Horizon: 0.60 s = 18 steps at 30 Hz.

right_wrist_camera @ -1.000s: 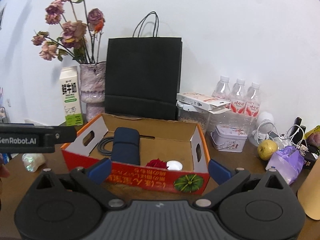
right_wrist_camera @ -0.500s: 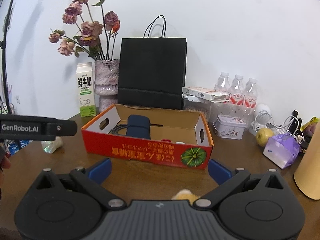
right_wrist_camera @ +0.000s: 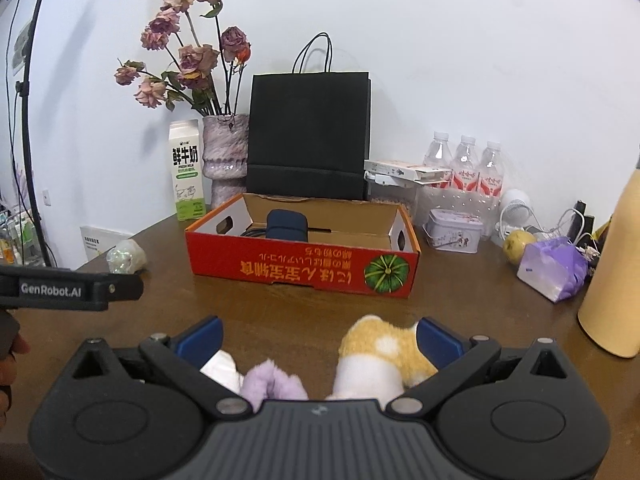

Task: Organize objects
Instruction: 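Move both tools back toward the lilac sock and plastic bag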

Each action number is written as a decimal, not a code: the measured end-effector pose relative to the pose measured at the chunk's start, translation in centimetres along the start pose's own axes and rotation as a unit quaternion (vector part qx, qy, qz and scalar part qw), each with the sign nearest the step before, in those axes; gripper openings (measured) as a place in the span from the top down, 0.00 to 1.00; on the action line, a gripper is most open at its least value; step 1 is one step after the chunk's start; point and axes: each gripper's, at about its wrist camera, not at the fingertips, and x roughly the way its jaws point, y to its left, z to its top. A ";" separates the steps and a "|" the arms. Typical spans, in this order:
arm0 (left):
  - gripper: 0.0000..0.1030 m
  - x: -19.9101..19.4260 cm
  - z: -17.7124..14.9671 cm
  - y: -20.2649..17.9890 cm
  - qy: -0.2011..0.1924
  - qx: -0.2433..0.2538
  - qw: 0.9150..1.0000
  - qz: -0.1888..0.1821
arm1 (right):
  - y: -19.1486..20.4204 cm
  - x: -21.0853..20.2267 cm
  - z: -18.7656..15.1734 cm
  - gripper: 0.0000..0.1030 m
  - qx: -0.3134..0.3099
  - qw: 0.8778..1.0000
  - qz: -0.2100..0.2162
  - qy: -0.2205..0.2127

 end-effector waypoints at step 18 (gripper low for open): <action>0.00 -1.8 -4.1 1.3 0.014 0.007 1.000 0.010 | -0.8 -3.3 -4.8 0.00 0.019 1.000 0.002 0.011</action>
